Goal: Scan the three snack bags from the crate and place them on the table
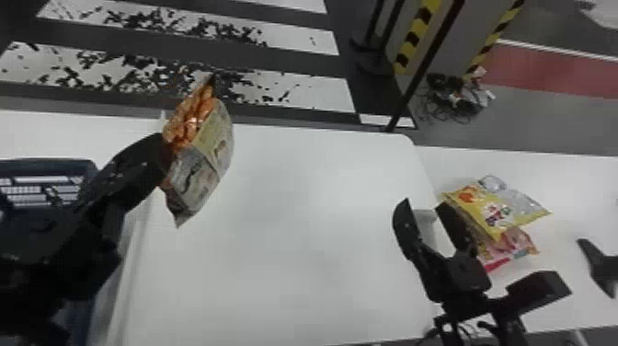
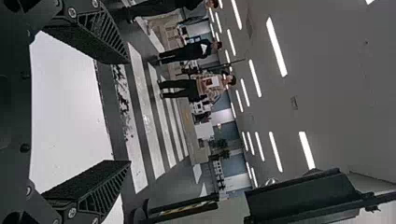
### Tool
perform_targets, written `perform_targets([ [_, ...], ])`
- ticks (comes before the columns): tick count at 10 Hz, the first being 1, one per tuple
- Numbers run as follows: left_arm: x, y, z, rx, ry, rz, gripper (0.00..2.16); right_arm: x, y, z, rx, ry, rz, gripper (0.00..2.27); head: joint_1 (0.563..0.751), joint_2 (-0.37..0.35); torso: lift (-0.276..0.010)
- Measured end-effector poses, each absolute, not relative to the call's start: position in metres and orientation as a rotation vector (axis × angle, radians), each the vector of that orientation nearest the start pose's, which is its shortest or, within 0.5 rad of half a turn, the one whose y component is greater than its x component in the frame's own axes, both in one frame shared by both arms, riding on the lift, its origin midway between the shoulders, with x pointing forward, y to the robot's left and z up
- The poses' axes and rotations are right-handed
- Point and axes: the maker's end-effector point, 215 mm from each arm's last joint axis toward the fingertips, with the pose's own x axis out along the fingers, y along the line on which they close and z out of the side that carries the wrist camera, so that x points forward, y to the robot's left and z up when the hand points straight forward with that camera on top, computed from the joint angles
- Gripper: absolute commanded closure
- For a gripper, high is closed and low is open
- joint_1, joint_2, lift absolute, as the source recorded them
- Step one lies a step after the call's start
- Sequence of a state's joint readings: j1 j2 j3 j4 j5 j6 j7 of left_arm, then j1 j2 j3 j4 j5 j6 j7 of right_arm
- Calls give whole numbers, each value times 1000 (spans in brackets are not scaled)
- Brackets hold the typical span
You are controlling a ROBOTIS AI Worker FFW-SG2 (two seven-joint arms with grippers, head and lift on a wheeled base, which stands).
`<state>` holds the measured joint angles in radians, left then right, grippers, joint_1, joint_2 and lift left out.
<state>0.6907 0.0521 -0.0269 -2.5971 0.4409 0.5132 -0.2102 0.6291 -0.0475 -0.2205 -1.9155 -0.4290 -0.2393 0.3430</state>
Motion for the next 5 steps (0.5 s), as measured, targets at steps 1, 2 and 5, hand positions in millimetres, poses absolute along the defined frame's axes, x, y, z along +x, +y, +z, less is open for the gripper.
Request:
perform_targets([
  [1,373,87,-256,-459,201,-512,1970,384,-316,-360,243,-47,71,137,695,-332,-62],
  [2,374,65,-275,-517,262,-584,1970,383,-321,-358,243,-48,64,137,695,-350,-62],
  [5,371,19,-323,-603,409,-719,1970,396,-320,-362,261,-19,72,137,695,-350,-62],
])
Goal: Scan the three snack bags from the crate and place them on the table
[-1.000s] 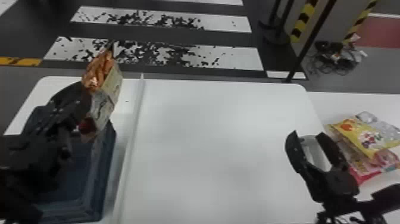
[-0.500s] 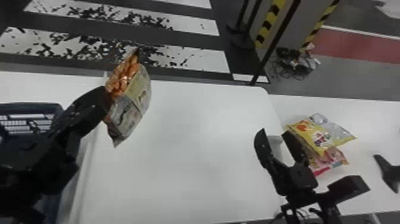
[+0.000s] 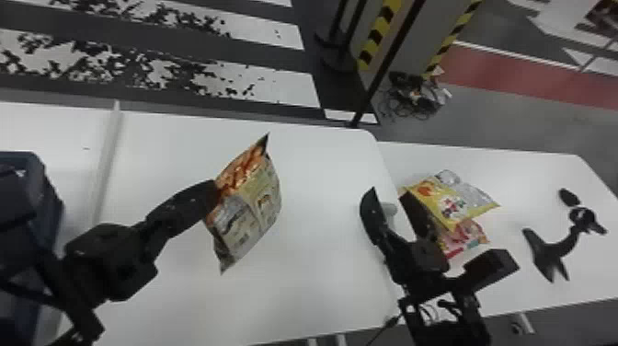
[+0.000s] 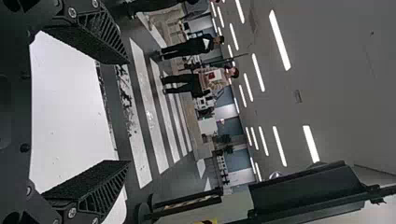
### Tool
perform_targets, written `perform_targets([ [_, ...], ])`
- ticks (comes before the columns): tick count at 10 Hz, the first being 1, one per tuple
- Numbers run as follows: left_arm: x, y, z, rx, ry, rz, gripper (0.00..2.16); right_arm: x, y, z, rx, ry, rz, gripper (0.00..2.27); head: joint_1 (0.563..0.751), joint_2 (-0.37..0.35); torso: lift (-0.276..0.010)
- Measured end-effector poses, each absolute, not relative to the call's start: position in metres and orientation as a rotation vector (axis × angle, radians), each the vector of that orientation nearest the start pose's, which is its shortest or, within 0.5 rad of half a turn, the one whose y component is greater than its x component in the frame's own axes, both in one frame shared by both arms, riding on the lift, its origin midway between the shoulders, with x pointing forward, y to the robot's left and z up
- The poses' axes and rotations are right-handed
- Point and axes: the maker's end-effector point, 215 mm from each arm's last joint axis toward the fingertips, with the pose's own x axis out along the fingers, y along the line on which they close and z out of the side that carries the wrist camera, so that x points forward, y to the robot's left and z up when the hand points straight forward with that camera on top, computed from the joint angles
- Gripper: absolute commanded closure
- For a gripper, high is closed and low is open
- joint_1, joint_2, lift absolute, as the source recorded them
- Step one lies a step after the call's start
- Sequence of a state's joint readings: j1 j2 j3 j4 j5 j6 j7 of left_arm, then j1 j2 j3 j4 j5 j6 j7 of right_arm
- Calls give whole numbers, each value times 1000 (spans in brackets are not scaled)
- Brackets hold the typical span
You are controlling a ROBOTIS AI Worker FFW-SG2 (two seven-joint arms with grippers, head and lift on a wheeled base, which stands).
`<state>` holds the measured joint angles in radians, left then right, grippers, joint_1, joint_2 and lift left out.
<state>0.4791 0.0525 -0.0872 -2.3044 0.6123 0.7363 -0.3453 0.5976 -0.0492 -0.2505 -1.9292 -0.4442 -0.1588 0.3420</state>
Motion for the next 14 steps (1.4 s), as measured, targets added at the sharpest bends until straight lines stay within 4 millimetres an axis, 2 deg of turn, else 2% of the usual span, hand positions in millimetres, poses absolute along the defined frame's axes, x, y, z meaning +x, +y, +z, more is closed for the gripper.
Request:
perform_targets([
  [2,380,1,-340,-688,437,-783,1970,405,-319,-368,271,12,83,137,695,-350,-62],
  [5,396,-18,-368,-841,480,-867,1970,402,-324,-371,271,21,77,137,695,-350,-62],
  [7,394,-28,-392,-905,566,-911,1970,405,-317,-370,270,20,88,137,695,-350,-62],
  [11,401,-48,-444,-884,702,-916,1953,408,-302,-374,270,32,112,137,695,-350,-62],
  [12,402,-53,-461,-844,746,-899,1409,408,-302,-374,269,33,112,137,695,-350,-62],
  [13,403,-56,-479,-778,786,-863,272,408,-302,-373,269,32,112,137,695,-350,-62],
  [14,405,-59,-491,-702,813,-839,-1,409,-303,-373,268,31,112,137,695,-350,-62],
])
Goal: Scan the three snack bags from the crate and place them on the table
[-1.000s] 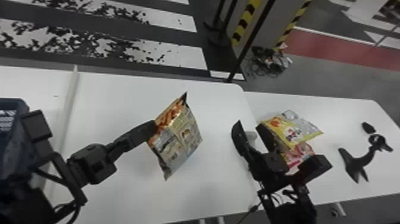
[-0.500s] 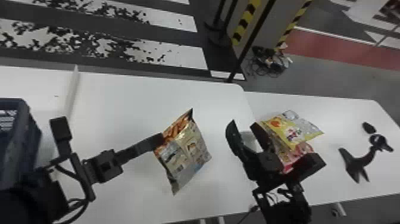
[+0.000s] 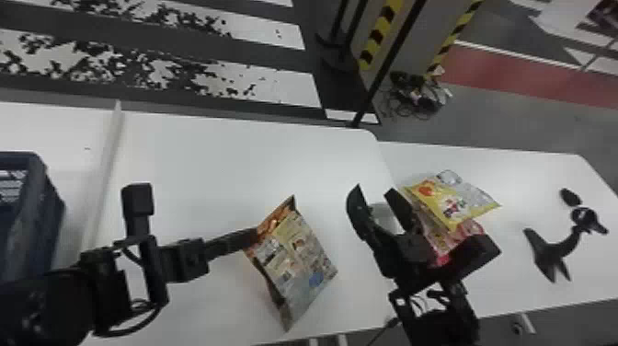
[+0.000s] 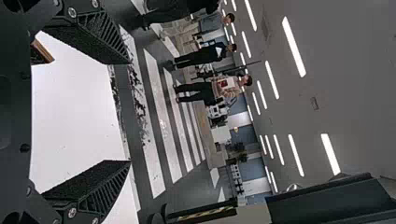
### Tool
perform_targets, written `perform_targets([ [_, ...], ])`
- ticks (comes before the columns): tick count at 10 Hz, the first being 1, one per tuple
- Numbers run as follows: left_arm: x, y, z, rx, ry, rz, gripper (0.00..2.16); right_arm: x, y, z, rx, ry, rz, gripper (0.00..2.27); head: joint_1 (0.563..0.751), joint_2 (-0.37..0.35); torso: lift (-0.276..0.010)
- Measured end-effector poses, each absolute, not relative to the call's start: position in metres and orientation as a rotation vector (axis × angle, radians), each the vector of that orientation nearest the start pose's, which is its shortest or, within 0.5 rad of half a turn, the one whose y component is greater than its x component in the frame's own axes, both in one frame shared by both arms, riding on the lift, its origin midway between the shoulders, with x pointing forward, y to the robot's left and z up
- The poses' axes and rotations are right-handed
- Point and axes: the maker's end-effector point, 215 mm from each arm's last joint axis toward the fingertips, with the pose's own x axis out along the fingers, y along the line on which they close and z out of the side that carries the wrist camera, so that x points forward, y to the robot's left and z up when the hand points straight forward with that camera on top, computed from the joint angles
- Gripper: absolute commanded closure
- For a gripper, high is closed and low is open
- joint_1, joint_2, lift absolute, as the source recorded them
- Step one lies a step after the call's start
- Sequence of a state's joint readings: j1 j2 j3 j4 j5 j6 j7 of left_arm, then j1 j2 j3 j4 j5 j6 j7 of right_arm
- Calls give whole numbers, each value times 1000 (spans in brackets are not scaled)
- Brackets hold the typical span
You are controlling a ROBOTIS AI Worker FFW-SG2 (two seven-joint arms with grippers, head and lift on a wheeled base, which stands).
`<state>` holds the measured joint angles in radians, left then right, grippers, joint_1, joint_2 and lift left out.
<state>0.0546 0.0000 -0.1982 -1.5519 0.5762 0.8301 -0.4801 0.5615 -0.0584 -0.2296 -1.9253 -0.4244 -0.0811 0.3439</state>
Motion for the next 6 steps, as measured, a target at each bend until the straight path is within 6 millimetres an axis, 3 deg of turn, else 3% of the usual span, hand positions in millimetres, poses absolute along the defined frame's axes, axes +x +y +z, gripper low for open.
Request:
perform_targets([
  [4,422,-51,-518,-429,810,-735,22,414,-305,-376,263,37,116,137,695,-350,-62],
  [6,433,-43,-505,-398,745,-694,22,414,-306,-378,265,44,117,137,695,-350,-62],
])
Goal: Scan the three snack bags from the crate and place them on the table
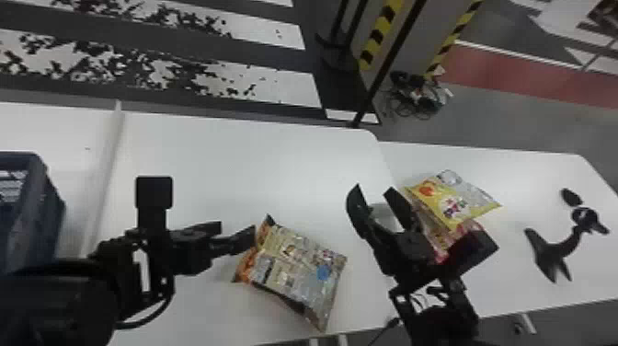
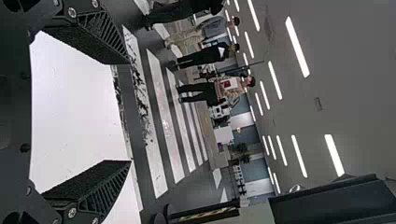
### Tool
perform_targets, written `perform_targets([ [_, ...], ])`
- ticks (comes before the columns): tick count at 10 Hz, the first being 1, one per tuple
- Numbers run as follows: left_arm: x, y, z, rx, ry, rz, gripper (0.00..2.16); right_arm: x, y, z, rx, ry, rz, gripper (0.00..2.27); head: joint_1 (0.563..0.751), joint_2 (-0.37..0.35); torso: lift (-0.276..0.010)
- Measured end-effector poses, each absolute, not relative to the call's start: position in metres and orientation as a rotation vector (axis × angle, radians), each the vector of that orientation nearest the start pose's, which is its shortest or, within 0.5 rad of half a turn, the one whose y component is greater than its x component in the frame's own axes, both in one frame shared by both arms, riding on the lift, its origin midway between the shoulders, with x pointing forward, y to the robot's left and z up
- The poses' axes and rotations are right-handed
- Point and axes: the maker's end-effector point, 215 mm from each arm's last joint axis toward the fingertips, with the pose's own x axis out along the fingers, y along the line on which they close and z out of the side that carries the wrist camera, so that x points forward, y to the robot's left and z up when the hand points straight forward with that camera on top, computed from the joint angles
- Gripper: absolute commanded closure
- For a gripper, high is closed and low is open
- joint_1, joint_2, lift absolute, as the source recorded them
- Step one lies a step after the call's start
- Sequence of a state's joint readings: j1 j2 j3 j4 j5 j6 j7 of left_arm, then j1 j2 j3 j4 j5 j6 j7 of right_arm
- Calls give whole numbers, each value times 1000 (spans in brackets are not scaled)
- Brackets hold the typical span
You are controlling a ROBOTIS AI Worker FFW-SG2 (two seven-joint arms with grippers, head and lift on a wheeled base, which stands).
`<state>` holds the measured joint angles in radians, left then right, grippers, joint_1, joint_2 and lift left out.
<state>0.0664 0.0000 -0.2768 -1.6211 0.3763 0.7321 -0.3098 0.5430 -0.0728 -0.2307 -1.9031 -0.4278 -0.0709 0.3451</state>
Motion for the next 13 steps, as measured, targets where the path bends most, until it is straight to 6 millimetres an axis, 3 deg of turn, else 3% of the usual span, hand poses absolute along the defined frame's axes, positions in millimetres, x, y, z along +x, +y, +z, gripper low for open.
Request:
perform_targets([
  [3,446,-1,-452,-402,594,-583,22,413,-307,-382,262,52,114,137,695,-350,-62],
  [6,439,73,-396,-366,438,-425,22,410,-298,-388,264,68,134,137,695,-305,-62],
  [8,425,117,-359,-295,317,-316,22,409,-283,-399,278,104,153,137,695,-231,-62],
  [11,408,152,-343,-217,226,-212,22,406,-261,-413,284,154,173,137,695,-157,-62],
  [13,396,168,-348,-167,212,-179,22,398,-245,-427,304,215,187,140,695,-115,-62],
])
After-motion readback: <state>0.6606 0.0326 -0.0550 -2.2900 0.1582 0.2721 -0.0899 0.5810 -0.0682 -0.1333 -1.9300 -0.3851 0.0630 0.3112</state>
